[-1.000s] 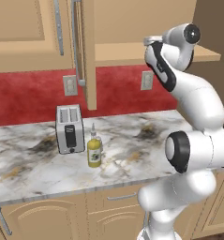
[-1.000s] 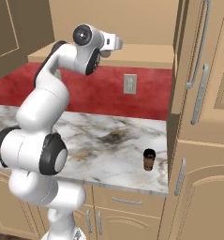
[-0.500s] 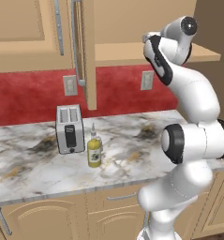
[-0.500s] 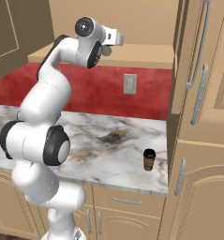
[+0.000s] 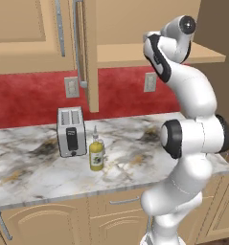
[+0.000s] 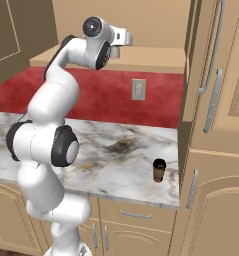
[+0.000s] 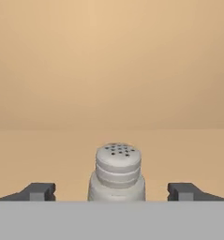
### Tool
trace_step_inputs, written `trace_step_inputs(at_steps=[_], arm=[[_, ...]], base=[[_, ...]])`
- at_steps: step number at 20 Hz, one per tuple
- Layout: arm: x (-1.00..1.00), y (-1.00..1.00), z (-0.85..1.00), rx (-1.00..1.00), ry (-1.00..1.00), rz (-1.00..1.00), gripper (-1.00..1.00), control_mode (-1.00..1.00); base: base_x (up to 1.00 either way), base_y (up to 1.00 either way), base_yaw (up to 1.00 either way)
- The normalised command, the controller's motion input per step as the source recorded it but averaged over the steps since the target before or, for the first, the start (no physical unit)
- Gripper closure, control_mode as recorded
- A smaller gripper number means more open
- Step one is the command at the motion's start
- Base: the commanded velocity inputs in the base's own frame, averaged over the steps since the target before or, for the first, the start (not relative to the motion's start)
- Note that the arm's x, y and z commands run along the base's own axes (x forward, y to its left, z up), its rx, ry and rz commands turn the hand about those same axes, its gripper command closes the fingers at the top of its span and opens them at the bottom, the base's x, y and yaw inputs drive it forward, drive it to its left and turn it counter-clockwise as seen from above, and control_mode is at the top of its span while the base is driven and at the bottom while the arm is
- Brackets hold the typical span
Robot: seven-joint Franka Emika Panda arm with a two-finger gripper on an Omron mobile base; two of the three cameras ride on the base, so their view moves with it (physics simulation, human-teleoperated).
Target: There are various items on the counter. Only move the condiments/shakers into the cabinet.
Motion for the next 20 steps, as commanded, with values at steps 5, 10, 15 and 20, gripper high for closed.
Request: trace_step_inputs(at_steps=[5, 10, 15, 20], arm=[[0.18, 0.00, -0.12, -0.06, -0.02, 0.00, -1.00, -1.00], [-0.72, 0.00, 0.00, 0.01, -0.07, 0.00, -1.00, -1.00], [-1.00, 0.00, -0.03, 0.01, -0.04, 0.00, -1.00, -1.00], [-1.00, 0.00, -0.45, 0.00, 0.05, 0.00, -1.00, -1.00]], base=[[0.00, 0.00, 0.00], [0.00, 0.00, 0.00], [0.00, 0.00, 0.00], [0.00, 0.00, 0.00]])
